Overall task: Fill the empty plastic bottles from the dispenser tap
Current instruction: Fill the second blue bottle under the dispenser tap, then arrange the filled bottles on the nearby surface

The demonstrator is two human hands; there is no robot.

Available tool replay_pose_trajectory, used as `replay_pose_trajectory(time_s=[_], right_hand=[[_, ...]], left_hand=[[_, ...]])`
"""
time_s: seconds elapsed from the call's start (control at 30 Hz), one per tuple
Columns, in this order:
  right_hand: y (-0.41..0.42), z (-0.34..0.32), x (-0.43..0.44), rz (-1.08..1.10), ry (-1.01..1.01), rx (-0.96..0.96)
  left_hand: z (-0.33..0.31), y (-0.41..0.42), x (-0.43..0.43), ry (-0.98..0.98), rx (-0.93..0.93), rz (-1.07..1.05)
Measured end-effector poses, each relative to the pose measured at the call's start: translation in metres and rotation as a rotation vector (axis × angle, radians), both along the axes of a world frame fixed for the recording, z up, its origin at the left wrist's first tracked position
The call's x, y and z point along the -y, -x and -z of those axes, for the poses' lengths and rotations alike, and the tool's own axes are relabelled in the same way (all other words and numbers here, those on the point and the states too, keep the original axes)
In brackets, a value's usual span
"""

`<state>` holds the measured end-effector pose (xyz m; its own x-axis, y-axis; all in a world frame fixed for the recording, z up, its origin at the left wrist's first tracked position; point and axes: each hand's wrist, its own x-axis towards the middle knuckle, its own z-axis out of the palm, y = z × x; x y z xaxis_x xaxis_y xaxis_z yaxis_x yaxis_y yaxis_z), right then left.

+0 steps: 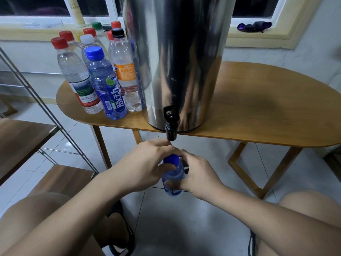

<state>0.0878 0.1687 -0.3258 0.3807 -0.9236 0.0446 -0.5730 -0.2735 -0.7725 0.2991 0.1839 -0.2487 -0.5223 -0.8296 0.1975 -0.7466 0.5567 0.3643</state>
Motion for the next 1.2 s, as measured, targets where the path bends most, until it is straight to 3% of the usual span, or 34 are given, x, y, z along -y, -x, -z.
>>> replay_pose_trajectory(time_s=[0.23,0.4,0.5,0.63,0.77,1.0,1.2], right_hand=[[0.003,-0.006,0.0,-0.026,0.003,-0.047],[0.001,-0.012,-0.003,-0.024,0.033,-0.01],[-0.003,-0.016,-0.006,-0.03,0.078,-0.004],[-0.008,-0.025,-0.009,-0.046,0.096,0.007],[-0.014,-0.033,-0.011,-0.06,0.104,0.009],[-0.027,-0.042,-0.016,-0.082,0.128,0.037],[-0.042,-0.051,-0.018,-0.1,0.138,0.037]], left_hand=[[-0.007,-0.015,0.0,-0.094,-0.077,-0.052],[-0.058,-0.063,0.01,-0.163,-0.208,-0.18],[-0.088,-0.096,0.02,-0.052,-0.361,-0.336],[-0.113,-0.122,0.047,0.252,-0.602,-0.542],[-0.122,-0.129,0.085,0.444,-0.526,-0.637],[-0.103,-0.133,0.114,0.4,-0.348,-0.638],[-0.092,-0.124,0.102,0.326,-0.462,-0.582]])
